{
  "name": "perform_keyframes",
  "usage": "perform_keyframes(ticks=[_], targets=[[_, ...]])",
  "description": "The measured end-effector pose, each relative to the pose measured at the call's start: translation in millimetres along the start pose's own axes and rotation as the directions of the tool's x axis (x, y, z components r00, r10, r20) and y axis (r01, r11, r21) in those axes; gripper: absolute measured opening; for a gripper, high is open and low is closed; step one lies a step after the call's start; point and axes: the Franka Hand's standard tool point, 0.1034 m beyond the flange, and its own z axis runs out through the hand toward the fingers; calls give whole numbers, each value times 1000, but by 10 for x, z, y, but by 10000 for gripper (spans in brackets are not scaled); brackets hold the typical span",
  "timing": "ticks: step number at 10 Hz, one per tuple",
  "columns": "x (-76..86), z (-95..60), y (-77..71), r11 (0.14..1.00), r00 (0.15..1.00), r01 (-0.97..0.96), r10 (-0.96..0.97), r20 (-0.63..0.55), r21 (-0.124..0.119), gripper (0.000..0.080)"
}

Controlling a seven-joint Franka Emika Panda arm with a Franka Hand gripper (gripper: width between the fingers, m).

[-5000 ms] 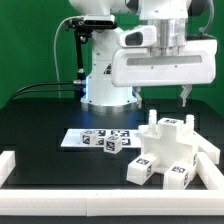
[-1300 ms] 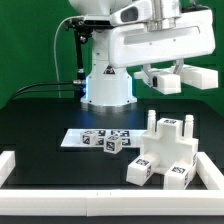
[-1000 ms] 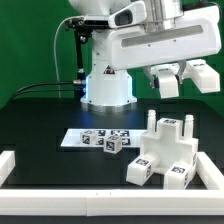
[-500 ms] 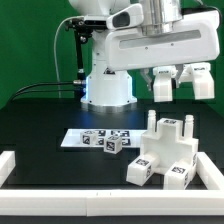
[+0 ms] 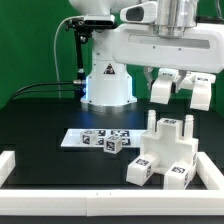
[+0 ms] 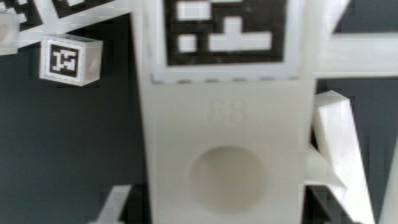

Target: Assemble chair

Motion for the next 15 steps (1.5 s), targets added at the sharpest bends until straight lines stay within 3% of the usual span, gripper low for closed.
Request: perform_keyframes(ticks=[1, 2, 3, 7, 8, 10, 13, 15], targets=[[107, -8, 47, 996, 997, -78, 77, 21, 46, 284], [296, -91, 68, 989, 993, -122, 121, 11, 78, 284], [366, -142, 61, 990, 994, -111, 112, -4, 87, 284], [315, -89, 64, 991, 994, -108, 108, 6, 79, 284], [334, -81, 96, 970, 972, -237, 237, 5, 63, 284], [446, -101, 179, 955, 957, -289, 290, -11, 75, 284], [434, -76, 177, 955, 958, -287, 288, -9, 71, 284], [465, 24, 197, 967, 969, -245, 247, -14, 75, 284]])
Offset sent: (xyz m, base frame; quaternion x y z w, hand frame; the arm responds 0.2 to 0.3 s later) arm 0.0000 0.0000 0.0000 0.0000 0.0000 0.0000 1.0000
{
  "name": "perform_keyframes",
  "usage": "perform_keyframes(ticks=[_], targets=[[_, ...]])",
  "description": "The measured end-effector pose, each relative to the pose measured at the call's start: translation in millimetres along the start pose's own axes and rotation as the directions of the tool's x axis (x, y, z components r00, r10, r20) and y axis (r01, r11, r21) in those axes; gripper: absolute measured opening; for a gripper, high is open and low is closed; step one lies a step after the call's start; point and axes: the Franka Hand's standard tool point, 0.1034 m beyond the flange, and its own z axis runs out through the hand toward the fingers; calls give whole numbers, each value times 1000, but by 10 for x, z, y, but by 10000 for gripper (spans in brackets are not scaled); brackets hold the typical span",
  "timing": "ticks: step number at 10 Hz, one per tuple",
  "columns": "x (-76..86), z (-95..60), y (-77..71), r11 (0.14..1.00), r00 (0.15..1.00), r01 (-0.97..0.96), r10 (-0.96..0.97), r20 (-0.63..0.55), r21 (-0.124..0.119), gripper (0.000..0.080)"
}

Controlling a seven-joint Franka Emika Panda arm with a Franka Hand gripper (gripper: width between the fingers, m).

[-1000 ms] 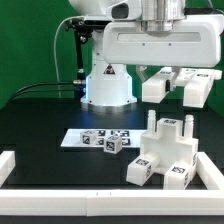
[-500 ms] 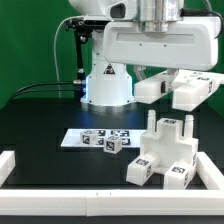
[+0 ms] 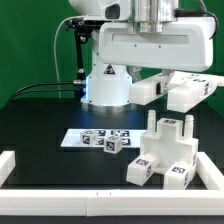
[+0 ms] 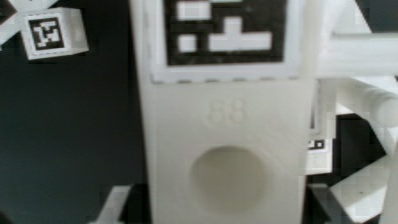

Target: Assemble chair

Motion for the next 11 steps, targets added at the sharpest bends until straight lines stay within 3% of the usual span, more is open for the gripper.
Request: perform_keyframes(ticks=[5, 9, 11], targets=[[-40, 166, -19, 1000, 1000, 26, -26, -2, -4, 284], [85, 180, -32, 999, 999, 16, -15, -51, 28, 284], [95, 283, -9, 999, 998, 31, -30, -53, 20, 284]])
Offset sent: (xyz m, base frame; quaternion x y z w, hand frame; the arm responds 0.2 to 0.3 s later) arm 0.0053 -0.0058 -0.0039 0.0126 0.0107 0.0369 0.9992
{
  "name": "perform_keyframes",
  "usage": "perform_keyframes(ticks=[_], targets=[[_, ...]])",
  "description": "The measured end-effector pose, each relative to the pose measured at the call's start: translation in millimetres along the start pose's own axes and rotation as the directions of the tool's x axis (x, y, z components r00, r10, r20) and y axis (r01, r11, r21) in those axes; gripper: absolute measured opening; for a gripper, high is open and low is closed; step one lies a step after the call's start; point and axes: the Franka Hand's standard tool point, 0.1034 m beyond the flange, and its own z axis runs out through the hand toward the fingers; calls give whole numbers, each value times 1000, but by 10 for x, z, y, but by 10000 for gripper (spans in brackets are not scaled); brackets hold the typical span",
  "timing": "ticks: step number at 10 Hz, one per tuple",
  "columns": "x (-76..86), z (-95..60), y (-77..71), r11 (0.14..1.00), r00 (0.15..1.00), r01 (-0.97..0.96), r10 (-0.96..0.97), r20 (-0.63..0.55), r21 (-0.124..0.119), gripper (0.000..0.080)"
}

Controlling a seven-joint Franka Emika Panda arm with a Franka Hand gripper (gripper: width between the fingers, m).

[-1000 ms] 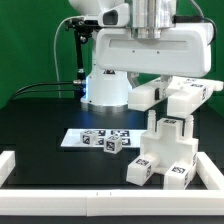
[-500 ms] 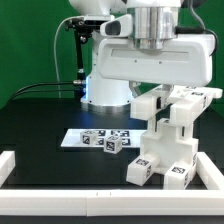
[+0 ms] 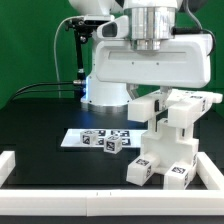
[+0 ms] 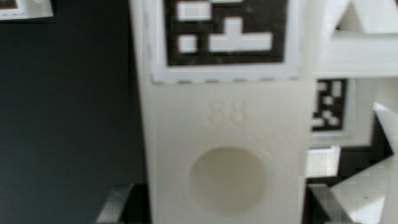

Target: Assemble chair

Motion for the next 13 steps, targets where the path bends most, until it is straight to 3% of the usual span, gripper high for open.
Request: perform_keyframes(ticks=[4, 8, 11, 12, 13], targets=[[-37, 138, -11, 998, 998, 64, -64, 10, -14, 284], [102, 151, -81, 995, 993, 101, -99, -71, 25, 284], [126, 149, -89, 995, 992, 98, -95, -83, 35, 284], [125, 150, -88, 994, 992, 100, -96, -82, 35, 385], [140, 148, -72, 995, 992, 95, -92, -83, 34, 385]])
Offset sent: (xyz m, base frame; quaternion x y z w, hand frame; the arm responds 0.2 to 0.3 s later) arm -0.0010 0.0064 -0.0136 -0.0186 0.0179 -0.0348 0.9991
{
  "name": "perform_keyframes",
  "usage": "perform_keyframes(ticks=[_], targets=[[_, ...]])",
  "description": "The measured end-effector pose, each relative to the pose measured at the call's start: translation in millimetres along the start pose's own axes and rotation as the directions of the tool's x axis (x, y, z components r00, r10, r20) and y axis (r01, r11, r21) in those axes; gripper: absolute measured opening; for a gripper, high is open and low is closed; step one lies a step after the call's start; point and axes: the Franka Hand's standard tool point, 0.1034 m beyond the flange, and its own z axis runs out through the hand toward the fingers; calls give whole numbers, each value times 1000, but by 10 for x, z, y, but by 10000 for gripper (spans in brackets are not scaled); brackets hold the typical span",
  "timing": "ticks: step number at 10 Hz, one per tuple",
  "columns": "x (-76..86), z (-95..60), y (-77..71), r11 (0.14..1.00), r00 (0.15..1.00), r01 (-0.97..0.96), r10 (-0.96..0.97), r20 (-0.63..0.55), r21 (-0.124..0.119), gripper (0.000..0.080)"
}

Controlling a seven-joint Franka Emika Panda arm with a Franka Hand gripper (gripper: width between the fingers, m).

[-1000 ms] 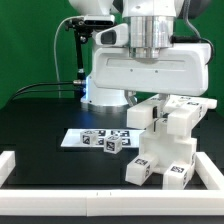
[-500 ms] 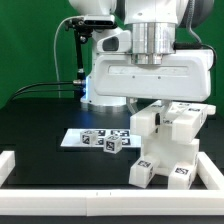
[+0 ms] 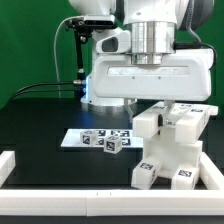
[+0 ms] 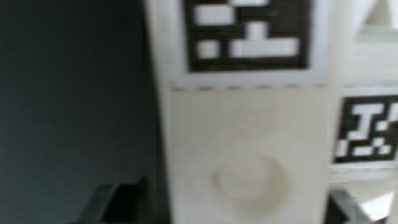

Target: Assemble chair

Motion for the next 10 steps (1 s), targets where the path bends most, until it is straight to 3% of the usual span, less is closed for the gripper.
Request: perform_keyframes(ticks=[1, 2, 10], targets=[[-1, 13, 30, 1000, 1000, -18, 18, 7, -1, 524], [-15, 15, 10, 1000, 1000, -15, 15, 8, 0, 610], [-52, 90, 60, 1000, 1000, -3, 4, 25, -7, 649]])
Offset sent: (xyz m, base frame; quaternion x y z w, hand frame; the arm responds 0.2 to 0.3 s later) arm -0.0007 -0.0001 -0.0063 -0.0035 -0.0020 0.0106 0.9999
